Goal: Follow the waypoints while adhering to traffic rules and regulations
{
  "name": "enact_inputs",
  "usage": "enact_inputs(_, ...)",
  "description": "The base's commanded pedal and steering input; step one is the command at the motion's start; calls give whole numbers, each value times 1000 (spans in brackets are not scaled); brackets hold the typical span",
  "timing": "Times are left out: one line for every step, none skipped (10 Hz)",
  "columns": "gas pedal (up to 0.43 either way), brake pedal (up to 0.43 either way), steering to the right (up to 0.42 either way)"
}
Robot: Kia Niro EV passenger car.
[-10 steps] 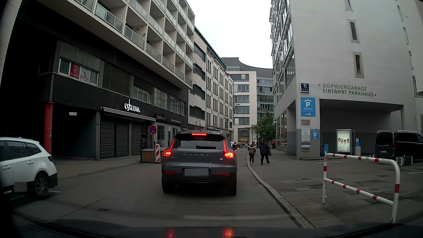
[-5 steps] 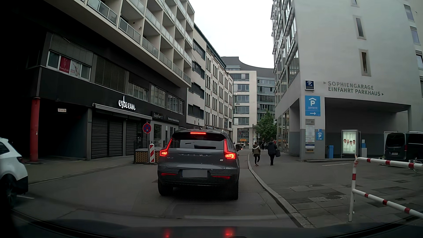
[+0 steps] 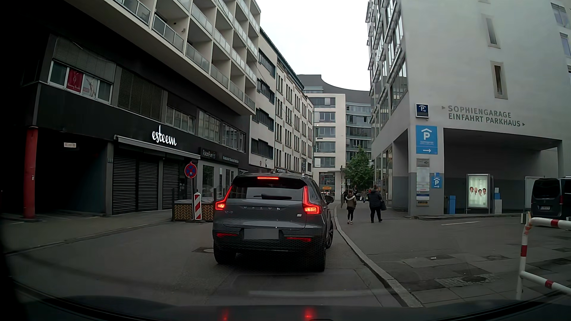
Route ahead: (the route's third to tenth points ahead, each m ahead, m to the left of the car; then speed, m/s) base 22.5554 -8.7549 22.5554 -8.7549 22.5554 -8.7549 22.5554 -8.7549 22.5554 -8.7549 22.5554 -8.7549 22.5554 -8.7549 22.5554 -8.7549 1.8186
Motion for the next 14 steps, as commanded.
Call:
enact_inputs(0, 116, 15)
enact_inputs(0, 91, 15)
enact_inputs(0, 37, 14)
enact_inputs(0, 0, 12)
enact_inputs(0, 0, 9)
enact_inputs(0, 0, 7)
enact_inputs(0, 0, 7)
enact_inputs(0, 0, 7)
enact_inputs(0, 0, 7)
enact_inputs(0, 0, 6)
enact_inputs(0, 0, 5)
enact_inputs(0, 0, 5)
enact_inputs(0, 0, 5)
enact_inputs(0, 0, 5)
